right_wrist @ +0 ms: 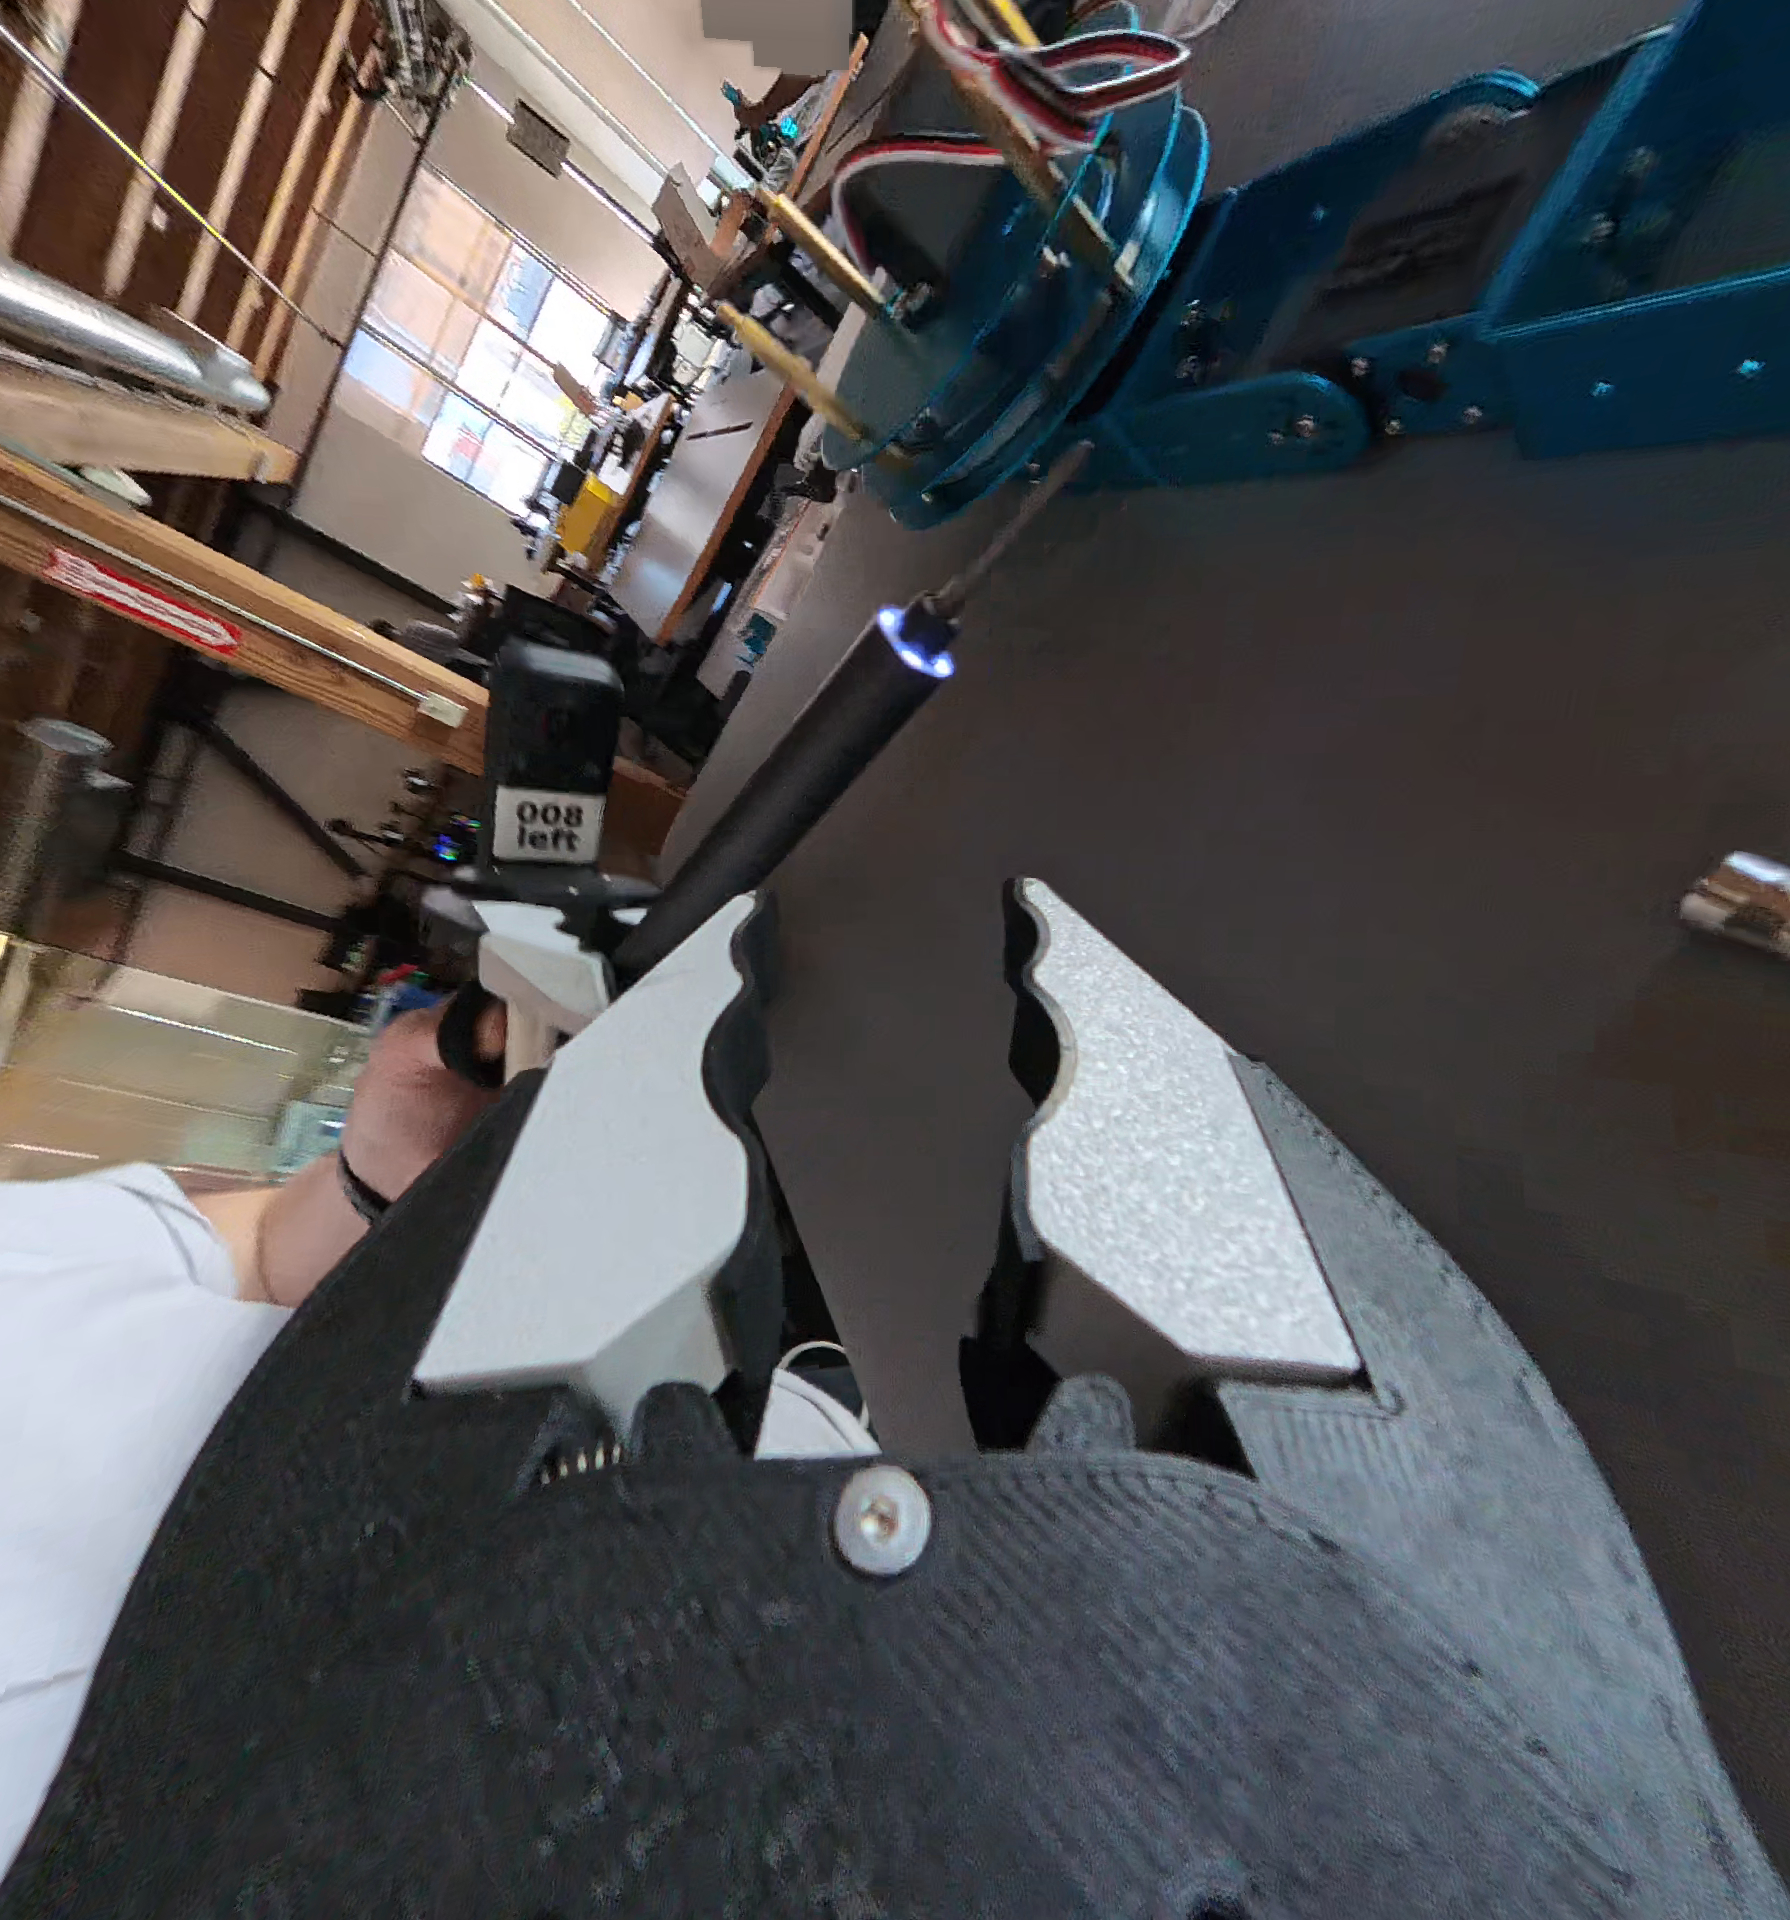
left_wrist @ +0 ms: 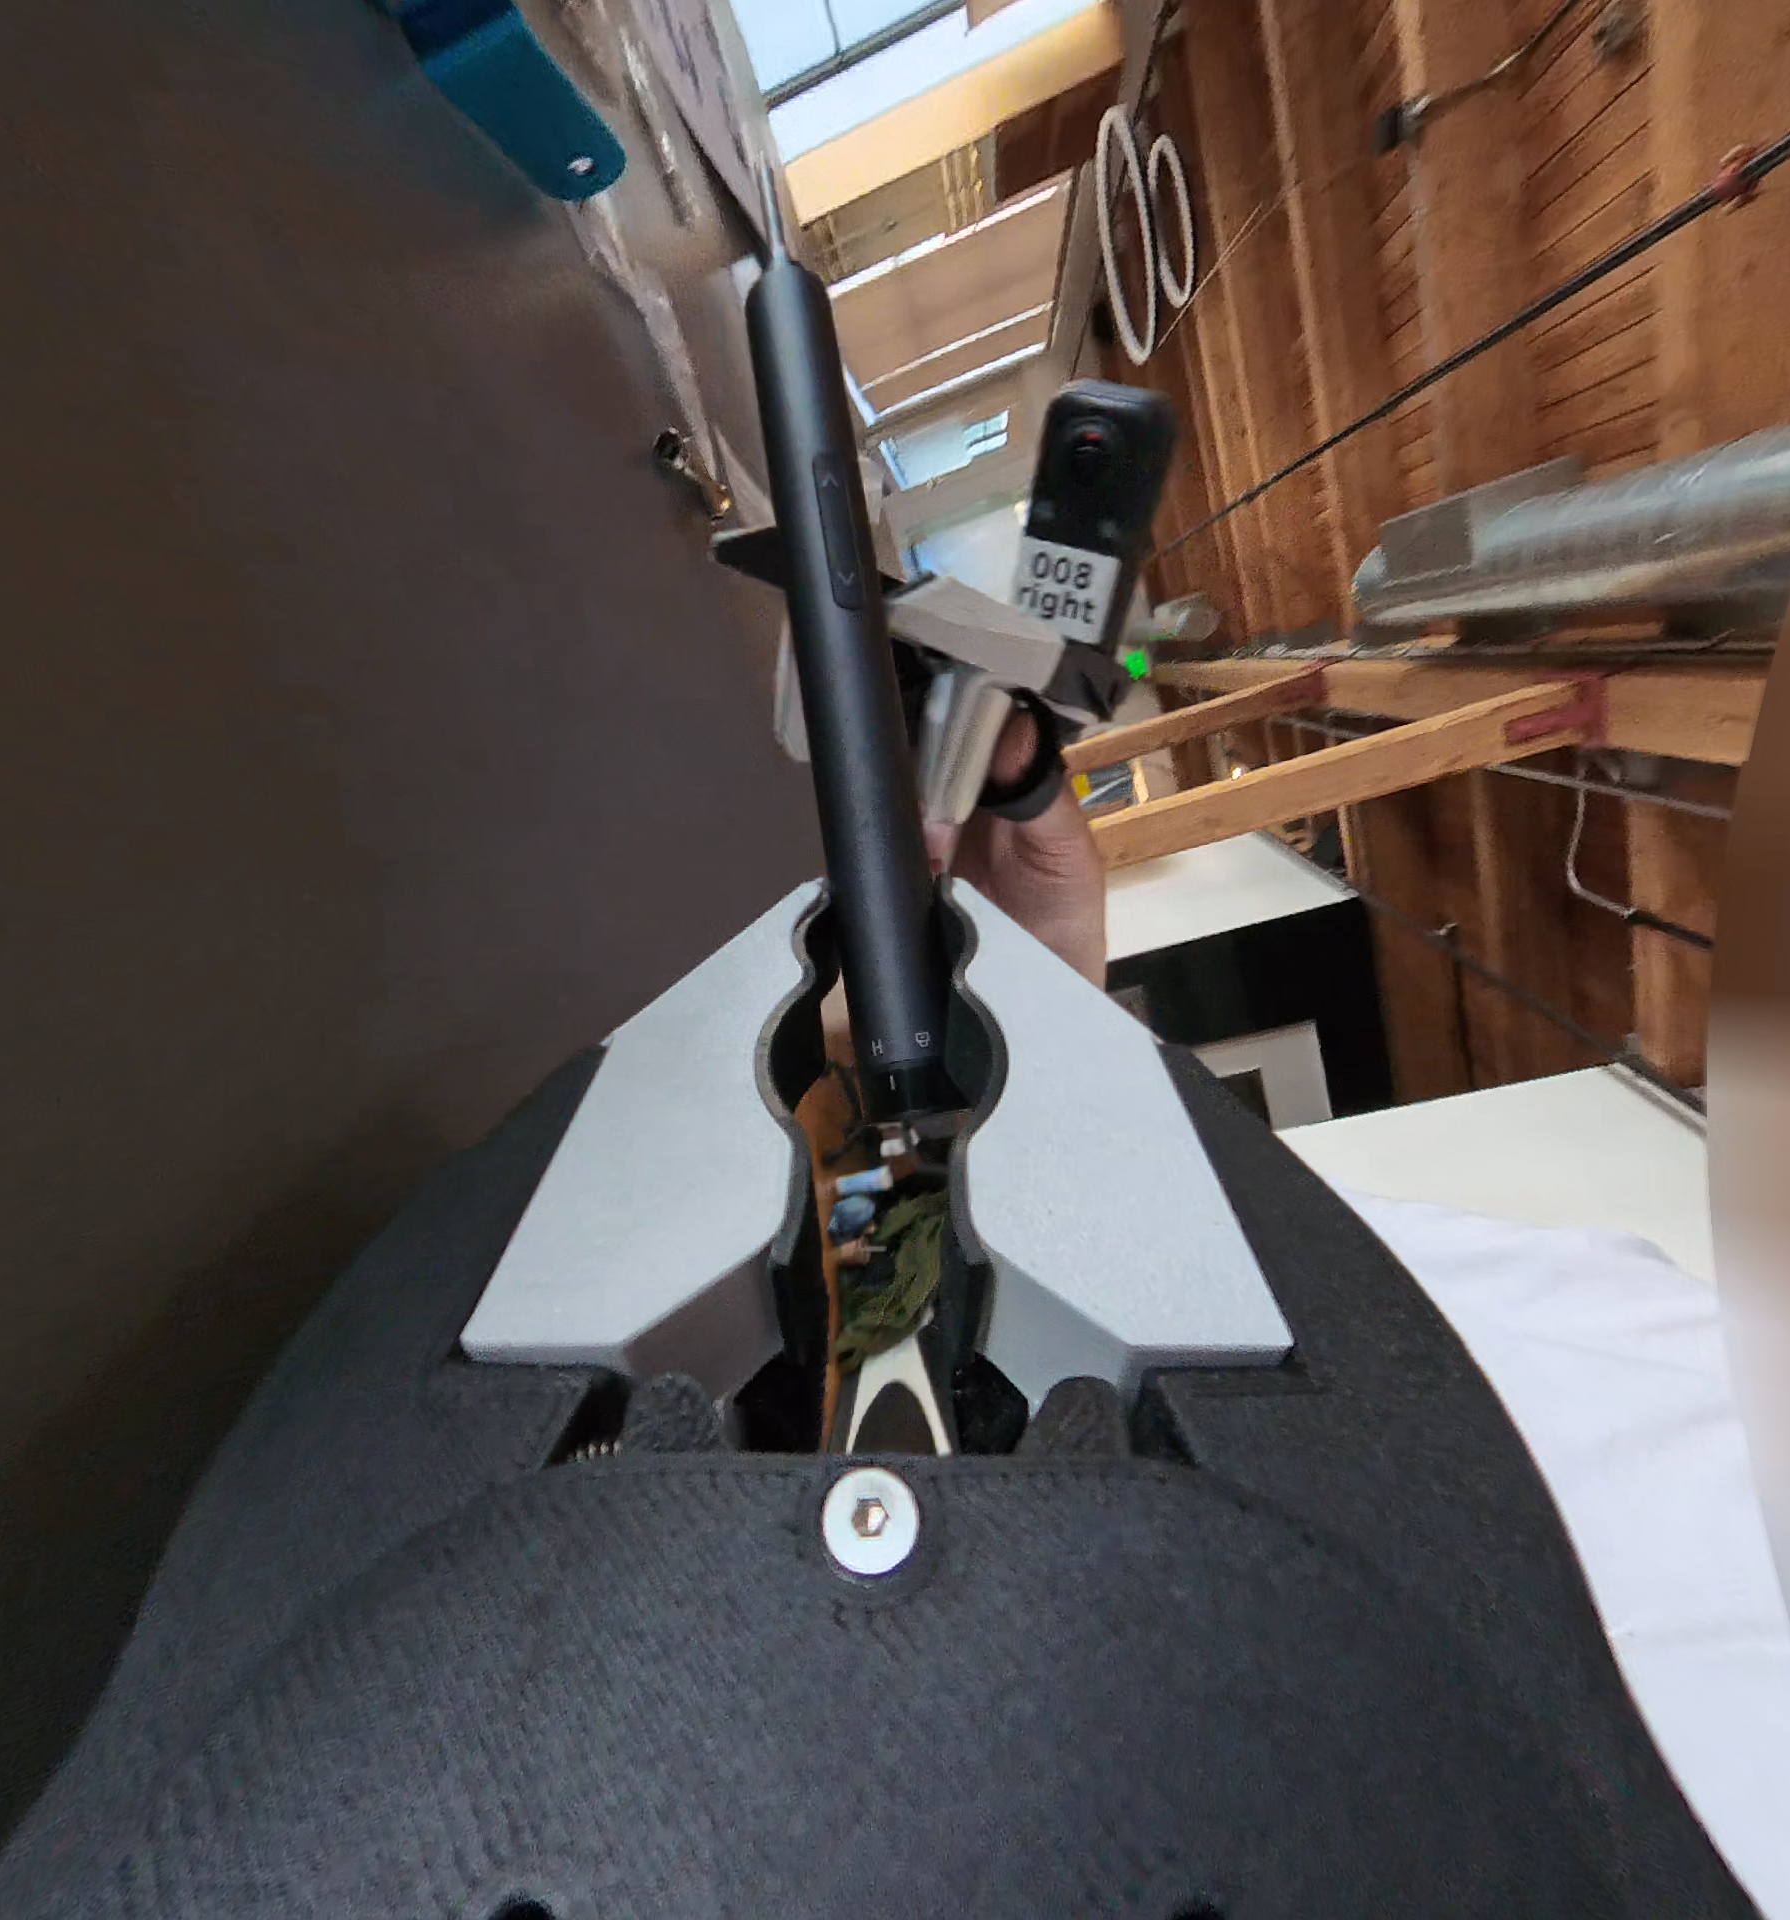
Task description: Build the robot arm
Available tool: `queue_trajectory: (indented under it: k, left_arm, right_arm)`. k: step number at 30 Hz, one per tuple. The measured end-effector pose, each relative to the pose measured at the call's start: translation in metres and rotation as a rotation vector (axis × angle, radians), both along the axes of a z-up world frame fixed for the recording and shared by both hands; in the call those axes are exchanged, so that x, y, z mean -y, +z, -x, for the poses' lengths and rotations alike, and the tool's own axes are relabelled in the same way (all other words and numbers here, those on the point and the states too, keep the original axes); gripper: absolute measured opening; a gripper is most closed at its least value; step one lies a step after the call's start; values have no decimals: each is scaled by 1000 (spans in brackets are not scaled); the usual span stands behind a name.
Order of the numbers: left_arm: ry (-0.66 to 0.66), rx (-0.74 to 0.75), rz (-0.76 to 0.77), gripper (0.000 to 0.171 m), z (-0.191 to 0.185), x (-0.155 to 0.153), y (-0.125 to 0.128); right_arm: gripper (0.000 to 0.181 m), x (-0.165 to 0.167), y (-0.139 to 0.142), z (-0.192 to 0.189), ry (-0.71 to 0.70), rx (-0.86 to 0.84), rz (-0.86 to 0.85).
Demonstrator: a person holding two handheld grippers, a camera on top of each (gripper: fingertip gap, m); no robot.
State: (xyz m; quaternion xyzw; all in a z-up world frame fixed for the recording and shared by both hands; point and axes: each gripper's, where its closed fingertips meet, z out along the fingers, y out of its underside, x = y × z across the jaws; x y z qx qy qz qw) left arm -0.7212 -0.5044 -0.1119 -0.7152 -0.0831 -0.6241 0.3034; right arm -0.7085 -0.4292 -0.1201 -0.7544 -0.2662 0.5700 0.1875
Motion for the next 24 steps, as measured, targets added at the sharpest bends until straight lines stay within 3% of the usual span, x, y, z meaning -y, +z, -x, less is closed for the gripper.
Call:
queue_trajectory:
  k: [3,6,8,10,13,18,21,24]
  left_arm:
    - [54,28,-63,17,-6,-5,6]
    - [75,216,-75,17,-14,-2,26]
    - [119,235,-83,17,-19,-2,31]
    - [193,44,-102,17,-25,-4,19]
    - [288,-327,-121,16,-29,-7,-3]
    - [390,-756,-124,16,-35,-9,-21]
    - [440,-898,-87,16,-35,-7,-34]
    - [473,-920,-46,17,-35,-9,-43]
  right_arm:
    - [45,-3,19,8,29,-145,95]
    - [47,-5,34,10,61,-228,96]
    - [49,-2,47,11,98,-314,162]
    - [48,0,46,11,117,-311,251]
    - [47,7,25,12,143,-172,288]
    - [33,10,6,10,157,-68,330]
    - [25,2,-3,7,126,-50,348]
    - [19,7,-12,8,163,2,327]
